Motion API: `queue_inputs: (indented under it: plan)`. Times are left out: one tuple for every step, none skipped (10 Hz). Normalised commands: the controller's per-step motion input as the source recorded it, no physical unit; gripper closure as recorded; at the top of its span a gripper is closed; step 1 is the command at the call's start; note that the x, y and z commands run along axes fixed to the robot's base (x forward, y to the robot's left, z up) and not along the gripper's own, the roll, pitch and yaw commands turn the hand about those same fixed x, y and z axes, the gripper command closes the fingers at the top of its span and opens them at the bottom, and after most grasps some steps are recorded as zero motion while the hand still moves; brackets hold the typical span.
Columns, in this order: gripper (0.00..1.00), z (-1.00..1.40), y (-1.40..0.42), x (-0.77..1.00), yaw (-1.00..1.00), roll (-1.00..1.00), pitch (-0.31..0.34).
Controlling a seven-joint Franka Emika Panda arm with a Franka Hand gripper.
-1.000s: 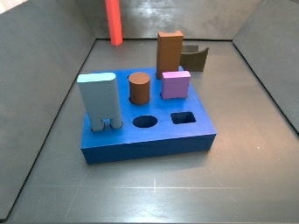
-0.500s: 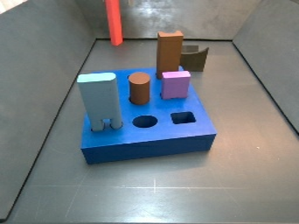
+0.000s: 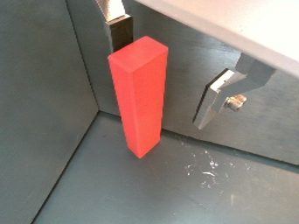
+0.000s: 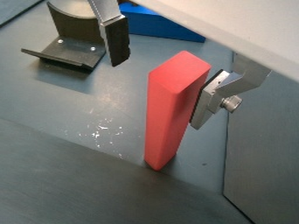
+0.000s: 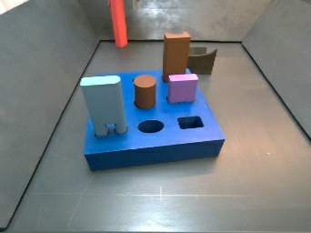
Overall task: Pick up the rectangle object. Move up. Move to above the board. Insert the rectangle object.
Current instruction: Pick up the rectangle object.
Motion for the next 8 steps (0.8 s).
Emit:
queue_inputs:
  plan:
    - [0.00,-0.63,0.00,0.00,0.00,-0.04,-0.060]
    - [0.00,-0.08,-0.11,-0.13,-0.19,0.00,-0.011]
    - [0.00,0.00,0.00,0.00,0.00,0.00,0.000]
    - [1.00,0.00,0.00,0.00,0.00,0.00,0.000]
    - [1.00,0.00,0.00,0.00,0.00,0.00,0.000]
    - [1.00,0.00,0.00,0.00,0.00,0.00,0.000]
    - [1.00,0.00,0.00,0.00,0.00,0.00,0.000]
    - [1.00,0.00,0.00,0.00,0.00,0.00,0.000]
